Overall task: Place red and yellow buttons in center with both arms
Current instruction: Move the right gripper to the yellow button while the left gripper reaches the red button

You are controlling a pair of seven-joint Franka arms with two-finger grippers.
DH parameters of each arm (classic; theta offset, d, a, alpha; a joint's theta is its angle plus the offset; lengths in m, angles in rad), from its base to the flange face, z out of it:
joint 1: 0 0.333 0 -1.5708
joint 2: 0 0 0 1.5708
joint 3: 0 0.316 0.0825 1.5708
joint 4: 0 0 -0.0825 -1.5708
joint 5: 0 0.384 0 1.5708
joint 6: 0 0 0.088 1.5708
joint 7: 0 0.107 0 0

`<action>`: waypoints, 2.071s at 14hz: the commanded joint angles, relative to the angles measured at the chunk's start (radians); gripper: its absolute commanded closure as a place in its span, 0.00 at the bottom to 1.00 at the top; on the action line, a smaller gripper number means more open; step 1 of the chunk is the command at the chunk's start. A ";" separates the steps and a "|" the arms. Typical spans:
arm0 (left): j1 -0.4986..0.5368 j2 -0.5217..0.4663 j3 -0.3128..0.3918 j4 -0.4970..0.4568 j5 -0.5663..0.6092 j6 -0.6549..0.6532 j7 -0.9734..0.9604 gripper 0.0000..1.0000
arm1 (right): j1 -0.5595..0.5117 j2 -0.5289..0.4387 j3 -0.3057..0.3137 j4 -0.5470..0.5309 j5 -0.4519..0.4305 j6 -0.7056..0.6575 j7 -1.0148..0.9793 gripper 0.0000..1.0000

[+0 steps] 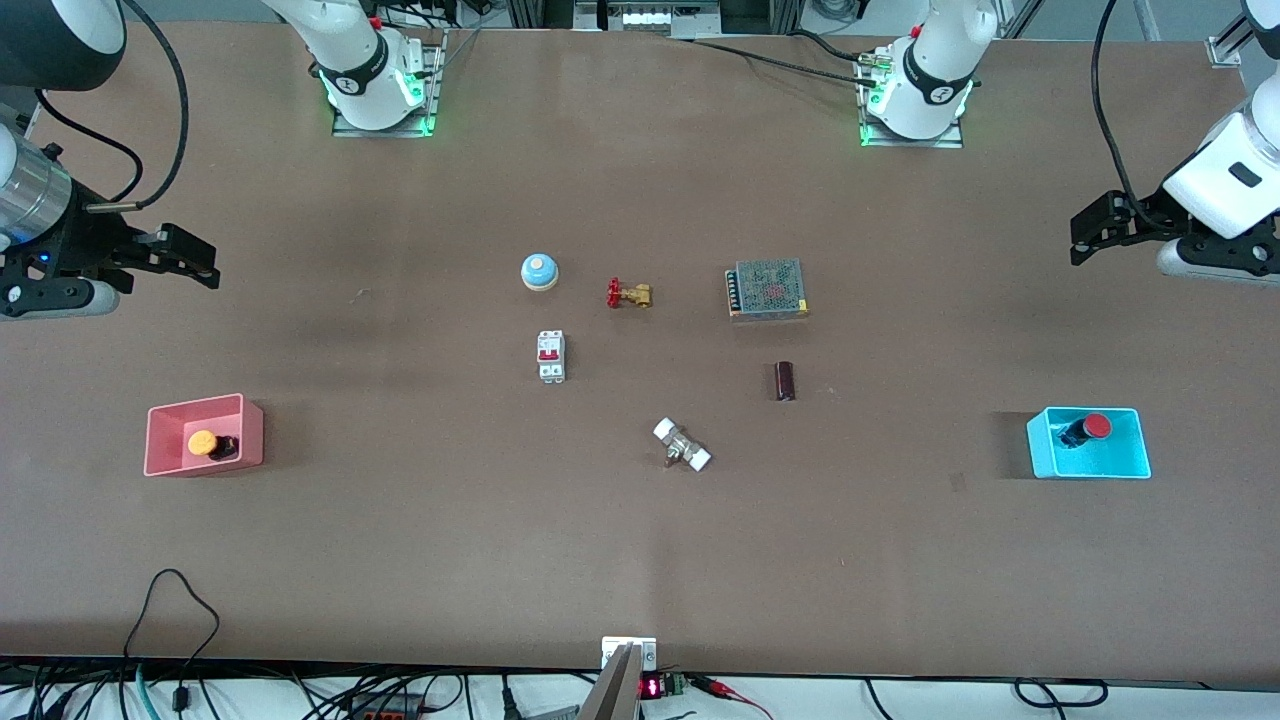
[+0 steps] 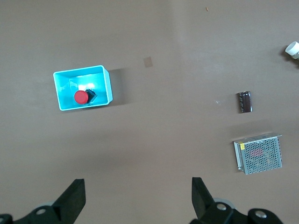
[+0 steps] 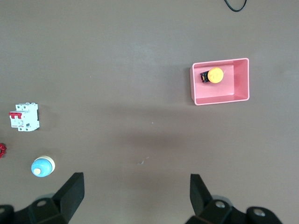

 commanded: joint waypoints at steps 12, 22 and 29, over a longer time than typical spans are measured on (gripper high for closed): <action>0.006 0.039 -0.003 0.040 -0.002 -0.030 -0.010 0.00 | -0.072 0.053 0.016 0.003 0.013 -0.008 -0.028 0.00; 0.164 0.479 0.015 0.137 0.112 0.310 0.004 0.00 | -0.178 0.300 0.013 0.008 -0.104 0.285 -0.233 0.00; 0.277 0.707 0.004 0.170 0.049 0.546 0.108 0.00 | -0.230 0.420 0.013 -0.053 -0.098 0.608 -0.281 0.00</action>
